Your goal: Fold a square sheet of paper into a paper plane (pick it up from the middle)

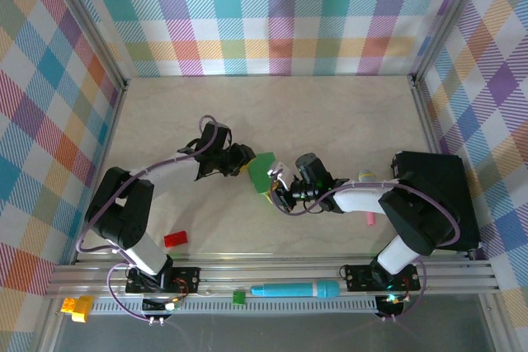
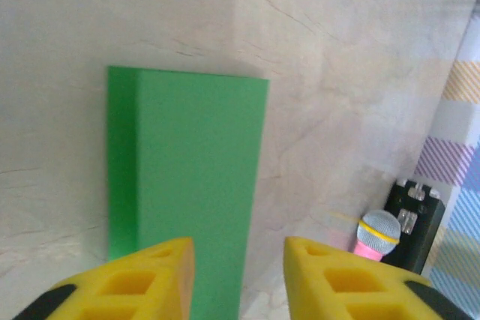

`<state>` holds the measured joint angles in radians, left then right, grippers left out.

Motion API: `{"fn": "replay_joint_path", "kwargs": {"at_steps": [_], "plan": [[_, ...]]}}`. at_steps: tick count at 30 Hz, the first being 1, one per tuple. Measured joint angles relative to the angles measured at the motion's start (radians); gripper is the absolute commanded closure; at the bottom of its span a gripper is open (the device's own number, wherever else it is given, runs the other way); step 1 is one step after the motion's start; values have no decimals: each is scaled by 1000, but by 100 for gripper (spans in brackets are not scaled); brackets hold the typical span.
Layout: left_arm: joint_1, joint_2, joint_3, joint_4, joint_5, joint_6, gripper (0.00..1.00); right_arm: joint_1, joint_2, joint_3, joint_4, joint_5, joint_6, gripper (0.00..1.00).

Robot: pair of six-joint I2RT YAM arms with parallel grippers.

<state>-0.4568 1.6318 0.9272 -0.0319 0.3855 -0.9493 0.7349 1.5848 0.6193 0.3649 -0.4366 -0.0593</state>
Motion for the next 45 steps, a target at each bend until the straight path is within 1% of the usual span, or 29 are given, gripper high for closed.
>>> {"fn": "replay_joint_path", "kwargs": {"at_steps": [2, 5, 8, 12, 18, 23, 35, 40, 45], "plan": [[-10, 28, 25, 9, 19, 15, 72, 0, 0, 0, 0, -19, 32, 100], [-36, 110, 84, 10, 41, 38, 76, 0, 0, 0, 0, -45, 76, 100], [-61, 203, 148, -20, 46, 65, 83, 0, 1, 0, -2, -69, 107, 100], [-76, 290, 217, -96, 27, 108, 86, 0, 14, 7, -27, -89, 127, 100], [-77, 343, 262, -163, 18, 147, 89, 0, 38, 29, -69, -85, 135, 100], [-77, 353, 275, -181, 17, 171, 91, -3, 59, 39, -90, -31, 158, 100], [-78, 366, 303, -216, 24, 241, 93, -10, 64, 61, -124, 177, 177, 100], [-78, 371, 314, -229, 29, 263, 93, -10, 64, 73, -131, 225, 179, 100], [-78, 373, 314, -229, 40, 279, 94, -10, 77, 80, -141, 241, 179, 100]]}}
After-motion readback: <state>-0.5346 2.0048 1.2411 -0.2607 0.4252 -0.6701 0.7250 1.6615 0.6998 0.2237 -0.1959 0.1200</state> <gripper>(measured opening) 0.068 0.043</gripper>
